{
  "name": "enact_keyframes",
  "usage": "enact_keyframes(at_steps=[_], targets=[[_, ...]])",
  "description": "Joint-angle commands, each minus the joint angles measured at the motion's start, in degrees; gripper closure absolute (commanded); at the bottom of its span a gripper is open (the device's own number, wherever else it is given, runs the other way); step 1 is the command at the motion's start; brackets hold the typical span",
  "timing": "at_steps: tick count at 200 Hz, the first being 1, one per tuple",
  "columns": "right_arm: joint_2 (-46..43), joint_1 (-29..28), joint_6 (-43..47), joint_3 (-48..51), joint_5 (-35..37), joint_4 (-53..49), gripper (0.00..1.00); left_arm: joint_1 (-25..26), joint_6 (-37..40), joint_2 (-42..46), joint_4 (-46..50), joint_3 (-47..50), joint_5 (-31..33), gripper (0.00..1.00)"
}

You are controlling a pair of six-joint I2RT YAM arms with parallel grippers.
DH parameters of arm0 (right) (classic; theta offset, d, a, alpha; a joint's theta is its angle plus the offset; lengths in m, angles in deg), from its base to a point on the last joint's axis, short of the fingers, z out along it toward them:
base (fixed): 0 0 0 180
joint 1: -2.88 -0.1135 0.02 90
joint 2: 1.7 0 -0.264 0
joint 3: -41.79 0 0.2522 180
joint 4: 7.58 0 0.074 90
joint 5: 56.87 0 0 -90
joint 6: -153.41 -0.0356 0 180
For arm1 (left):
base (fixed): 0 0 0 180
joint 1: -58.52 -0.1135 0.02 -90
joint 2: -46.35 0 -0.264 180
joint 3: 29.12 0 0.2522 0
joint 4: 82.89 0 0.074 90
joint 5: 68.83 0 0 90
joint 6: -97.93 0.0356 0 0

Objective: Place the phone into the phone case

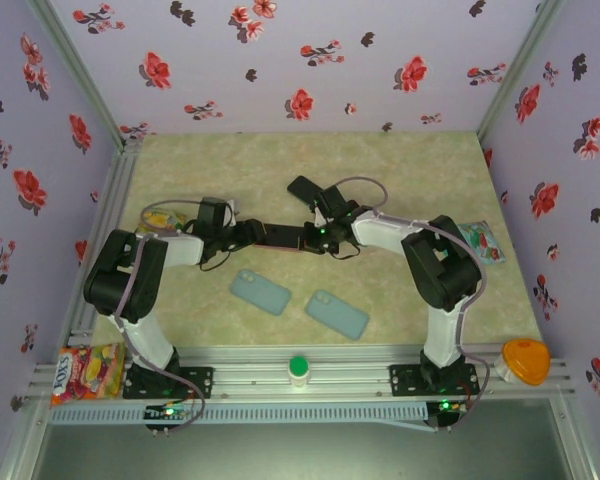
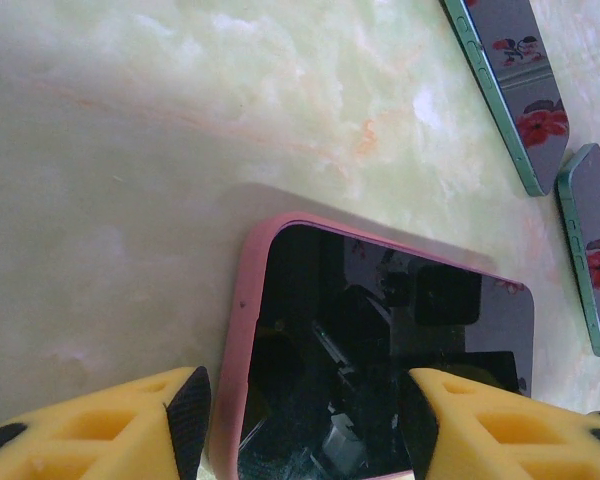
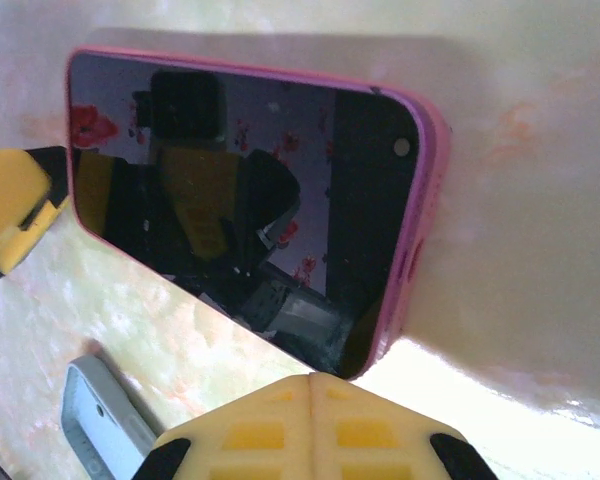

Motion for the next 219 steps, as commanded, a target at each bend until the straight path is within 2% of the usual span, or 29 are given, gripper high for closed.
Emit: enact_keyframes(at_steps=[1, 219], targets=[[1.4, -0.4, -0.6, 0.7, 0.6, 0.8, 0.97, 0.2, 1.1, 0.7, 1.6, 0.5, 1.2, 0.43], [10.9, -0.3, -0.8, -3.0, 4.7, -7.5, 1.00, 0.3, 1.3, 0.5, 1.6, 0.7, 0.9, 0.43]])
